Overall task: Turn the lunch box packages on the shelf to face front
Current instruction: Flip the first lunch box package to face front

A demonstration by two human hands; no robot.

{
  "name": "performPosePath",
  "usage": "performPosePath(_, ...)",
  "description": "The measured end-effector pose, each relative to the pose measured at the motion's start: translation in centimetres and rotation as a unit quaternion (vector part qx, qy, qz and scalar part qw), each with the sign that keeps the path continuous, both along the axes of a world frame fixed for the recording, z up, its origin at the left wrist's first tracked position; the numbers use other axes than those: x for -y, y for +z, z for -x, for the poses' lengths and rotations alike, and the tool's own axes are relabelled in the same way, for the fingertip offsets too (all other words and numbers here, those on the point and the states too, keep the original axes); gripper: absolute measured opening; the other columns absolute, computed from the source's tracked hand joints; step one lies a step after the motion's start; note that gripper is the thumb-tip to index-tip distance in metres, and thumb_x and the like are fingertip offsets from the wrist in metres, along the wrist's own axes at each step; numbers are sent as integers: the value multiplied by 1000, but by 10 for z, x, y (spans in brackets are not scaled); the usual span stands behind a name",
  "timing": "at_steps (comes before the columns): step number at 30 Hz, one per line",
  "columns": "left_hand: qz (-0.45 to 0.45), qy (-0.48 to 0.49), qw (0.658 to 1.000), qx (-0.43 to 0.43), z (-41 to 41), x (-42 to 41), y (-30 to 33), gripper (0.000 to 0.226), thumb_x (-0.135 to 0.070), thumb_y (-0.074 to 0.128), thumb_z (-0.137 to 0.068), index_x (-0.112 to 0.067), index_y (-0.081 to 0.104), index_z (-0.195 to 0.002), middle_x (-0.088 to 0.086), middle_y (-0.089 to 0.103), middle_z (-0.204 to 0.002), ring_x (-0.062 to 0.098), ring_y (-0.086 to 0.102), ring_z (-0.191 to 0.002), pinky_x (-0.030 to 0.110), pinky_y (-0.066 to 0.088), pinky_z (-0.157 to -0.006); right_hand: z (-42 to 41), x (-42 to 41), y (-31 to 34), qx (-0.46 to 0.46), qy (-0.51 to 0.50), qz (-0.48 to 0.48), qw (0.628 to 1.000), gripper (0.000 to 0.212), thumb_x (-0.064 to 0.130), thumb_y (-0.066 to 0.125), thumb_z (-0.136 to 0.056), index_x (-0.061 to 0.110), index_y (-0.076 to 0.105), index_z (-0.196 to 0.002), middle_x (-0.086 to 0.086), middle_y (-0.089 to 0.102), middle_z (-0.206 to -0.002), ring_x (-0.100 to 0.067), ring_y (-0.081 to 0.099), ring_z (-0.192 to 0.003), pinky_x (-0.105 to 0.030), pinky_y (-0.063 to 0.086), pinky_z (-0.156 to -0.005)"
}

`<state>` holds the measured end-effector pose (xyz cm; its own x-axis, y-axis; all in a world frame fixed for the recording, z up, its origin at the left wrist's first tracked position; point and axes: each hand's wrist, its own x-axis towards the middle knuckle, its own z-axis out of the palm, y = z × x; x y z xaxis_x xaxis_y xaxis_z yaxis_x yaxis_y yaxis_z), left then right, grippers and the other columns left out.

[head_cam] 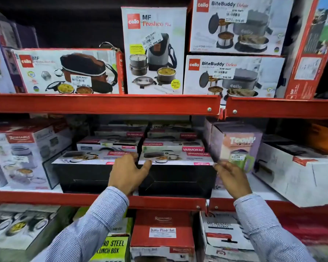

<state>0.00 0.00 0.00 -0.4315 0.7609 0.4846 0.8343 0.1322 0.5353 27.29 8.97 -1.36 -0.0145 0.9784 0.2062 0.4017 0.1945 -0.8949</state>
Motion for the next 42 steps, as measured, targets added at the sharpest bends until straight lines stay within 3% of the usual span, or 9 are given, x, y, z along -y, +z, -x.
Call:
performPosePath(3,21,-2,999,26,1,-5,1,56,-67,52,-75,-11,57,-74,5,62,-57,29,64,-56,37,54,-55,1,-9,-2,-29,38,74,996,34,46,57,-82,18,69,-96,-9,72,-105,-27,67,-91,-43,56,-85)
performPosePath(5,32,-2,999,34,0,-5,5,62,-74,49,-74,-12,55,-73,8,64,-59,29,65,-55,43,59,-60,2,-13,-4,-65,61,116,989,41,45,57,-82,16,65,-109,-10,68,-115,-28,66,-92,-38,57,-74)
performPosePath(9,6,-23,998,58,-2,7,16,62,-73,49,-80,-13,56,-67,15,65,-52,28,66,-49,45,59,-61,-2,1,3,-150,89,74,982,10,32,51,-92,28,60,-92,2,66,-102,-22,63,-90,-35,53,-69)
performPosePath(13,-6,-4,998,55,0,22,31,69,-82,33,-82,-21,66,-78,1,67,-60,21,65,-61,39,54,-66,-5,17,9,-210,80,26,974,10,41,52,-89,33,57,-93,2,66,-97,-23,63,-86,-45,54,-77)
performPosePath(16,-19,14,997,72,3,26,37,60,-77,34,-86,-24,60,-84,-11,61,-65,12,56,-63,36,45,-69,-5,21,10,-236,74,5,969,15,42,53,-89,28,58,-90,3,69,-95,-19,66,-91,-37,52,-76)
performPosePath(19,-41,-2,993,109,8,21,31,52,-67,50,-86,-18,65,-85,-1,72,-69,20,69,-66,34,55,-67,-5,21,4,-236,75,4,969,19,44,60,-85,25,62,-85,1,74,-95,-23,69,-94,-45,56,-85)
performPosePath(23,-64,2,992,110,9,16,13,28,-39,72,-84,-12,70,-84,-7,68,-69,16,70,-75,20,41,-58,-10,7,-10,-217,66,-26,973,23,32,73,-77,30,66,-99,-6,70,-110,-23,67,-104,-48,54,-95)
performPosePath(28,-28,-21,997,74,2,19,0,33,-30,70,-87,-14,69,-115,1,71,-74,19,65,-73,26,40,-68,-16,-1,-23,-179,100,-15,979,40,14,71,-82,25,63,-119,1,69,-114,-18,64,-110,-43,51,-99)
performPosePath(42,26,-41,994,102,-14,12,-37,34,-22,72,-81,-9,68,-112,8,79,-100,27,74,-93,31,56,-87,-8,-8,-60,-126,16,-23,992,46,-5,76,-70,33,61,-90,9,70,-97,-10,67,-92,-27,54,-81)
